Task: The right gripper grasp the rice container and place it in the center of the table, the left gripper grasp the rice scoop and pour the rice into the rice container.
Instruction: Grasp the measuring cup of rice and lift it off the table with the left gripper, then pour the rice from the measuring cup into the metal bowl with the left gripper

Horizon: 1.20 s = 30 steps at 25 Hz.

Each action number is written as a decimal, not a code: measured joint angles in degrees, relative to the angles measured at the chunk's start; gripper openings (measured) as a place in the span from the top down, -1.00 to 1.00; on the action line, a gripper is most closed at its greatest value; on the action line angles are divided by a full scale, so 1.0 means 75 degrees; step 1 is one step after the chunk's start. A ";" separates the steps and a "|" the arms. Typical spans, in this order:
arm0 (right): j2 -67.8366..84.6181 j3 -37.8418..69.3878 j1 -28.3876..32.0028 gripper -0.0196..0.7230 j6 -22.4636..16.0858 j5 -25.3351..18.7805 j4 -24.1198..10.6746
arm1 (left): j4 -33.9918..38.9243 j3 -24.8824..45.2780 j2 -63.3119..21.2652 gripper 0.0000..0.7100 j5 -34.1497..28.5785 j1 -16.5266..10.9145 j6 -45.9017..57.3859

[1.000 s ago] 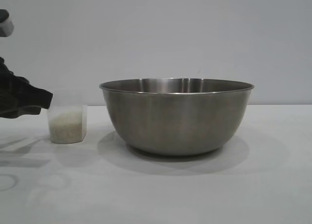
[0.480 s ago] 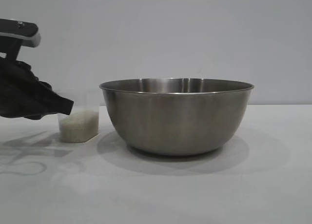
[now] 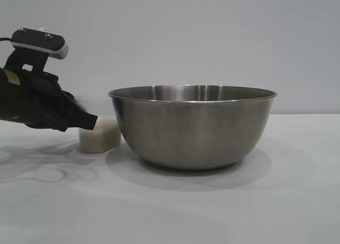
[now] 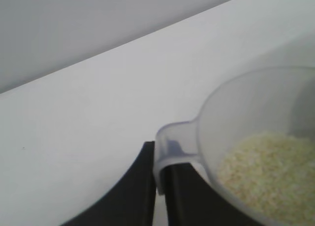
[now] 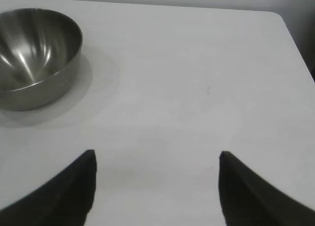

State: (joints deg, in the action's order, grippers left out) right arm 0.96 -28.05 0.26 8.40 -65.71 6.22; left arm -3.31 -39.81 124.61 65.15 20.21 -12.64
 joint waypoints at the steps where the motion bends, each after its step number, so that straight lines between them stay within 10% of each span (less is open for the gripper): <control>1: 0.0000 0.0000 0.0000 -0.26 0.0000 0.0000 0.0000 | 0.0000 0.0000 0.0000 1.00 0.0000 -0.0012 -0.0021; 14: 0.0000 0.0000 0.0000 -0.26 0.0000 0.0000 0.0000 | -0.0153 0.0000 -0.1489 1.00 -0.0049 -0.0017 -0.1252; 30: 0.0000 0.0000 0.0000 -0.26 0.0000 0.0000 0.0000 | 0.4152 -0.1088 -0.2311 1.00 -0.0053 -0.0030 -0.2560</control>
State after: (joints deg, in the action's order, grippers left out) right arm 0.96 -28.05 0.26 8.40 -65.71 6.22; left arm 27.83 -47.97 107.27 64.75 19.98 -31.84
